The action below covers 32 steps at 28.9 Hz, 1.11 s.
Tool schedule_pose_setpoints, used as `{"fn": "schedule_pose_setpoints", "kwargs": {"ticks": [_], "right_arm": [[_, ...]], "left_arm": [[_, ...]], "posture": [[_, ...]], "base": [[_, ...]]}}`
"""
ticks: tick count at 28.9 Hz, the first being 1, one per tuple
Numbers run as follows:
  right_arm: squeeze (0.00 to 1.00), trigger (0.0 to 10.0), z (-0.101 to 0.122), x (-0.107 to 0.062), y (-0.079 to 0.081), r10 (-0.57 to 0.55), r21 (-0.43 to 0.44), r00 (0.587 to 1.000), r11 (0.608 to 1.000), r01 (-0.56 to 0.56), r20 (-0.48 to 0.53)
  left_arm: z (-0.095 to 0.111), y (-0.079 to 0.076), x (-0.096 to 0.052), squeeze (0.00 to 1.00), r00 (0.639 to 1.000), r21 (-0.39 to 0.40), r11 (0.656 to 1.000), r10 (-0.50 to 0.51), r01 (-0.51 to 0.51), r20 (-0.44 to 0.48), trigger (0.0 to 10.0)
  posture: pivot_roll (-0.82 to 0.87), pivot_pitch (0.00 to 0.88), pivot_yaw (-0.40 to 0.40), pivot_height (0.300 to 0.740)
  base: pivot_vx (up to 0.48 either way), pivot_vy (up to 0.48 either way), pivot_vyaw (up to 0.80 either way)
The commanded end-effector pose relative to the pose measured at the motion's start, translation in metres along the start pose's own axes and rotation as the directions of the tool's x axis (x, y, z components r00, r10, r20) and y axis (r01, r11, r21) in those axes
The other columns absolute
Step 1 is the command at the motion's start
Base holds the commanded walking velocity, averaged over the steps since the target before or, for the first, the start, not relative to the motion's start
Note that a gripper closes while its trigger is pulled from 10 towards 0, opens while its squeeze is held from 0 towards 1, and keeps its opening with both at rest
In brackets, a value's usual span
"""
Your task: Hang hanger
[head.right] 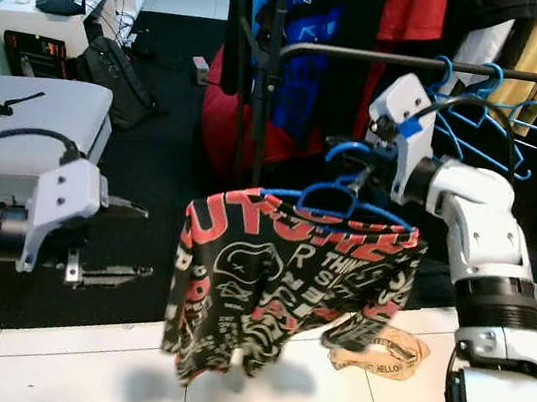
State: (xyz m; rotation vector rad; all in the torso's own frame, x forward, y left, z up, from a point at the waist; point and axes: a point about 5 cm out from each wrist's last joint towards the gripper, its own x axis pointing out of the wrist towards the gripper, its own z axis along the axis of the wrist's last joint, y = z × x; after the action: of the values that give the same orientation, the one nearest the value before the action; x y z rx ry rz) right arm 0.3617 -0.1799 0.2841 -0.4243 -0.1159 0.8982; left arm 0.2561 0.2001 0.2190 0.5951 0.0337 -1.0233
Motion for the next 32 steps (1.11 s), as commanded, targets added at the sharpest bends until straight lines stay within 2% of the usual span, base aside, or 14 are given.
{"fn": "schedule_pose_setpoints", "kwargs": {"ticks": [1,2,5,12,18,19,24,25,26,27,28,30,31,32], "right_arm": [[0.00,0.0,0.005,-0.001,0.001,0.020,-0.008,0.999,1.000,-0.020,0.041],[0.00,0.0,0.008,0.003,0.004,0.045,0.007,0.997,0.999,-0.045,0.069],[0.00,0.0,0.011,0.014,0.004,0.008,0.059,0.995,0.998,-0.014,0.103],[0.00,0.0,0.022,0.036,0.001,-0.122,0.212,0.974,0.974,0.081,0.189],[0.00,0.0,0.032,0.051,0.003,-0.187,0.307,0.948,0.946,0.103,0.259],[0.00,0.0,0.033,0.060,0.012,-0.164,0.321,0.946,0.945,0.068,0.280],[0.00,0.0,0.037,0.073,0.025,-0.130,0.383,0.931,0.924,-0.012,0.341],[0.00,0.0,0.037,0.073,0.025,-0.130,0.383,0.931,0.924,-0.012,0.341],[0.00,1.4,0.038,0.075,0.031,-0.107,0.399,0.923,0.915,-0.054,0.369],[0.00,10.0,0.040,0.077,0.039,-0.069,0.392,0.916,0.914,-0.100,0.395],[0.00,10.0,0.040,0.078,0.044,-0.049,0.392,0.910,0.911,-0.128,0.412],[0.00,10.0,0.038,0.081,0.048,-0.055,0.400,0.905,0.907,-0.131,0.421],[0.00,10.0,0.038,0.081,0.048,-0.055,0.400,0.905,0.907,-0.131,0.421],[0.00,10.0,0.038,0.081,0.047,-0.060,0.399,0.905,0.908,-0.126,0.421]], "left_arm": [[0.011,-0.001,0.006,1.00,0.997,-0.001,1.000,0.002,-0.002,0.080,10.0],[0.021,0.000,0.014,0.00,0.987,-0.007,1.000,0.029,-0.029,0.159,10.0],[0.038,0.007,0.038,0.00,0.942,-0.053,0.987,0.159,-0.150,0.294,10.0],[0.040,0.007,0.065,0.00,0.868,-0.222,0.932,0.351,-0.287,0.352,10.0],[0.031,0.001,0.069,0.00,0.870,-0.232,0.918,0.382,-0.320,0.311,10.0],[0.026,0.010,0.068,0.00,0.845,-0.251,0.880,0.464,-0.404,0.266,10.0],[0.019,0.025,0.064,0.00,0.756,-0.298,0.773,0.624,-0.560,0.197,10.0],[0.019,0.025,0.064,0.00,0.756,-0.298,0.773,0.624,-0.560,0.197,10.0],[0.017,0.026,0.062,0.00,0.740,-0.323,0.754,0.644,-0.572,0.192,10.0],[0.017,0.028,0.057,0.00,0.710,-0.367,0.717,0.680,-0.592,0.183,10.0],[0.016,0.033,0.049,0.00,0.660,-0.422,0.658,0.733,-0.624,0.166,10.0],[0.011,0.040,0.034,0.00,0.560,-0.439,0.532,0.825,-0.724,0.075,10.0],[0.011,0.040,0.034,0.00,0.560,-0.439,0.532,0.825,-0.724,0.075,10.0],[0.008,0.040,0.032,0.00,0.539,-0.438,0.498,0.842,-0.749,0.036,10.0]], "posture": [[0.02,0.032,-0.049,0.740],[0.02,0.031,-0.048,0.740],[0.01,0.030,-0.045,0.740],[0.01,0.036,-0.044,0.740],[0.01,0.039,-0.049,0.740],[0.01,0.039,-0.051,0.740],[0.01,0.044,-0.053,0.740],[0.01,0.044,-0.053,0.740],[0.01,0.047,-0.057,0.740],[0.02,0.046,-0.059,0.740],[0.02,0.046,-0.060,0.740],[0.02,0.043,-0.057,0.740],[0.02,0.043,-0.057,0.740],[0.02,0.043,-0.058,0.740]], "base": [[0.000,0.000,0.00],[0.000,0.000,0.00],[0.000,0.000,0.00],[0.000,0.000,0.00],[0.000,0.000,0.00],[0.000,0.000,0.00],[0.000,0.000,0.00],[0.000,0.000,0.00],[0.000,0.000,0.00],[0.000,0.000,0.00],[0.000,0.000,0.00],[0.000,0.000,0.00],[0.000,0.000,0.00],[0.000,0.000,0.00]]}}
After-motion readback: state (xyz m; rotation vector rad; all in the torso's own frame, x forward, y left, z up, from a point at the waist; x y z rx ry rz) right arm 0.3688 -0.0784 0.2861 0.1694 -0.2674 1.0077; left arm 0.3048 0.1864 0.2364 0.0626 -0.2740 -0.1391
